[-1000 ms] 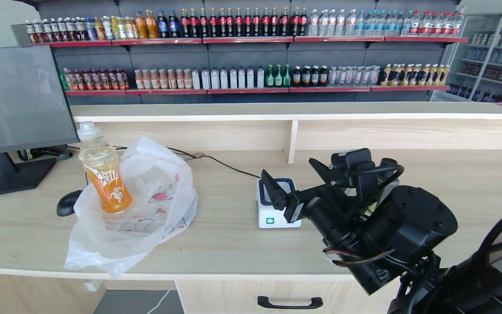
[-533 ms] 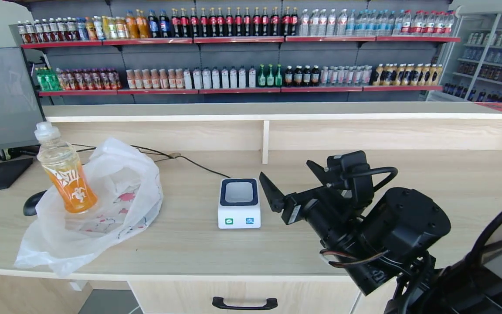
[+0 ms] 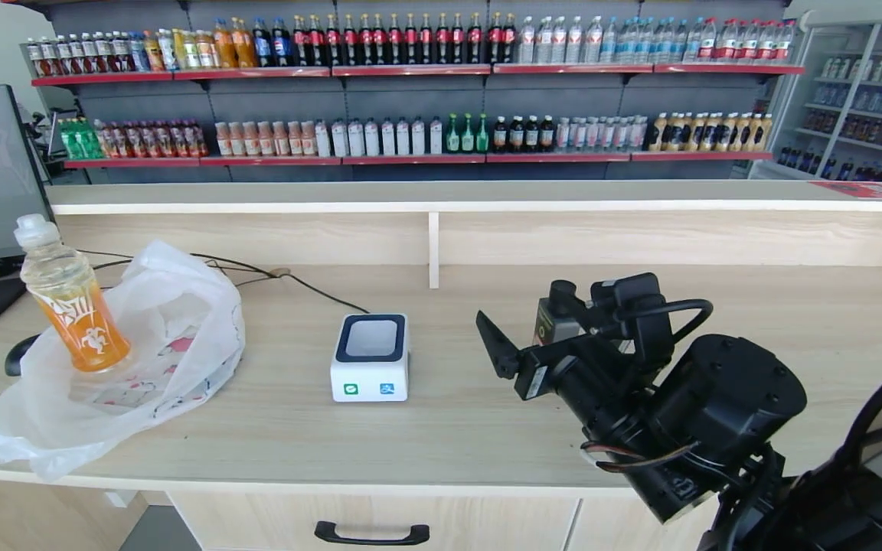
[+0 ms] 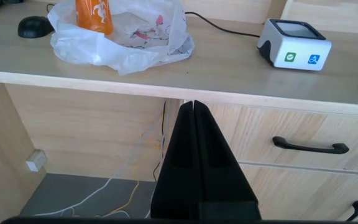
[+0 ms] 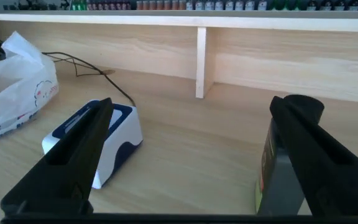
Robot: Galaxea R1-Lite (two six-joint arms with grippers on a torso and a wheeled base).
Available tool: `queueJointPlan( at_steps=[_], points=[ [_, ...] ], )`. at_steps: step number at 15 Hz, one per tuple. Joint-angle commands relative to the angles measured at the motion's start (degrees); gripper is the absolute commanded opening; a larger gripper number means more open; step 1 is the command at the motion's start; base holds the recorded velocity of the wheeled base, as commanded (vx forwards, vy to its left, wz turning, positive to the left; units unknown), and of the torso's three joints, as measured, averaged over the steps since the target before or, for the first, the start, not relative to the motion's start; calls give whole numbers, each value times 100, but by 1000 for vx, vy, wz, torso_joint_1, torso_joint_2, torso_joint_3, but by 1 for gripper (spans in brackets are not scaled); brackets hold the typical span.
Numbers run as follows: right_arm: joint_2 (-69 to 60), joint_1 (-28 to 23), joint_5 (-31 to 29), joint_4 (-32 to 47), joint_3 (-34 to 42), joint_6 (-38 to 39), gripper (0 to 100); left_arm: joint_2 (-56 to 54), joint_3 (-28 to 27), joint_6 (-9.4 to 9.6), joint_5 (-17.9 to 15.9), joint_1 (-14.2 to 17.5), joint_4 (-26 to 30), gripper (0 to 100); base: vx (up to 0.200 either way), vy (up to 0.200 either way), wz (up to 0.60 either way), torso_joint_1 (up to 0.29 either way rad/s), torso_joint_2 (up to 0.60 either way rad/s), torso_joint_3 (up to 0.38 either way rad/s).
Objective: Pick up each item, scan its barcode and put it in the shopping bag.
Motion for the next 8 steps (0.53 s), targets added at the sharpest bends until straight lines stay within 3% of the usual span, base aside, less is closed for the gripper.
queueJointPlan(
  at_steps=[1, 4, 8],
  points=[
    [-119, -166, 1, -17, 262, -1, 100, -2, 1, 4, 0, 2, 1, 0, 0, 0, 0, 0, 0, 0],
    [47, -571, 1, -17, 359, -10, 100, -2, 1, 22, 0, 2, 1, 0, 0, 0, 0, 0, 0, 0],
    [179, -606, 1, -17, 570, -19, 100, -2, 1, 22, 0, 2, 1, 0, 0, 0, 0, 0, 0, 0]
  ],
)
